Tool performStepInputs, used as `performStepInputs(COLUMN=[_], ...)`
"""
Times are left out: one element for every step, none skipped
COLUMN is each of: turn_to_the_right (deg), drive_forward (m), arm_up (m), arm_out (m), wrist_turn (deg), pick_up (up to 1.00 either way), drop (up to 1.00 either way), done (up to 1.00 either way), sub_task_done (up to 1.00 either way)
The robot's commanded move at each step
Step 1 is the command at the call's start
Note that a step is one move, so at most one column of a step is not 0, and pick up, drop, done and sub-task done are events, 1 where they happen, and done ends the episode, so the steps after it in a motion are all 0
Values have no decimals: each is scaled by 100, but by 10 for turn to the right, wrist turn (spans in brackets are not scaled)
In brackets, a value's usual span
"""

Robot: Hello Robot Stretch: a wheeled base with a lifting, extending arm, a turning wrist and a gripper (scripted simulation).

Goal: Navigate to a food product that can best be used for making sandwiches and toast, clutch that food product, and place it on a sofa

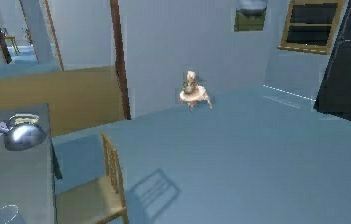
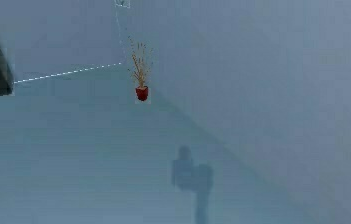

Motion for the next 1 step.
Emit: performStepInputs(turn_to_the_right=[0], drive_forward=[100], arm_up=[0], arm_out=[0], wrist_turn=[0], pick_up=[0], drop=[0], done=[0], sub_task_done=[0])
